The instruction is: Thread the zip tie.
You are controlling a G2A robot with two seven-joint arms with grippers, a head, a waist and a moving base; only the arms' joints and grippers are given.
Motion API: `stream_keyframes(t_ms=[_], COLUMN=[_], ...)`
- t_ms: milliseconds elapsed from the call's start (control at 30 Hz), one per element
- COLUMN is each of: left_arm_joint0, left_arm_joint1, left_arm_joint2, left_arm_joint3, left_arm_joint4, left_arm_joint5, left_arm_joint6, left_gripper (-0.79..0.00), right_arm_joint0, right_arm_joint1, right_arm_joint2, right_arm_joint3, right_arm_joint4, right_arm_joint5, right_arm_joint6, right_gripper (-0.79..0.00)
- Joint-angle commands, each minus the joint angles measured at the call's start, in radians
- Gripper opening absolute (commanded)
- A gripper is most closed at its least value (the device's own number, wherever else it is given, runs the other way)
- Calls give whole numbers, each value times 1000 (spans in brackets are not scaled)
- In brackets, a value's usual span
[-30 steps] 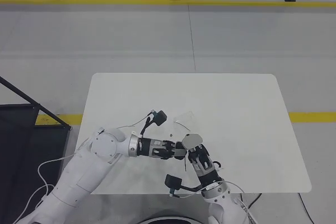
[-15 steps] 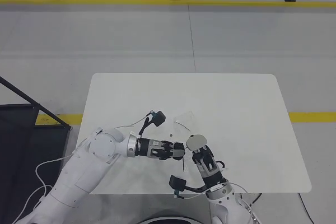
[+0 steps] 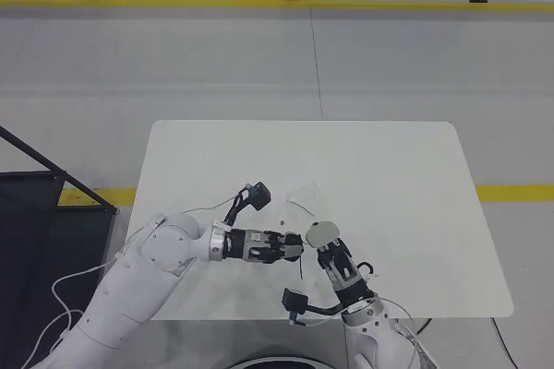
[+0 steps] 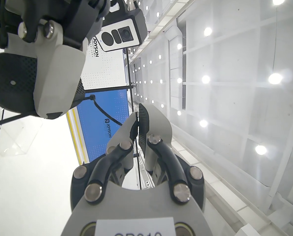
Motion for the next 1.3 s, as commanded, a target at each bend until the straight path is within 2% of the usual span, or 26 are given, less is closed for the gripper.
stream_keyframes(t_ms=[0,267,567,933,1267], left_arm_joint0=[14,78,92,104,102], left_arm_joint1=[1,5,2,1,0], left_arm_joint2=[-2,-15,3,10,16], left_arm_joint3=[-21,-111,-135,-162,-168], left_arm_joint4=[59,285,401,480,488], left_arm_joint5=[10,69,69,80,74], left_arm_joint6=[41,194,280,326,317], left_gripper=[-785,-785,-785,-785,-785], right_arm_joint0=[11,59,114,185,246], right_arm_joint1=[12,64,120,183,223], right_arm_joint2=[-16,-86,-178,-293,-382], right_arm_joint3=[-1,-4,-10,-19,-19], right_arm_joint4=[0,0,0,0,0], right_arm_joint5=[-6,-19,-62,-45,-29], right_arm_joint6=[19,106,226,369,456], right_gripper=[-785,-785,-785,-785,-785])
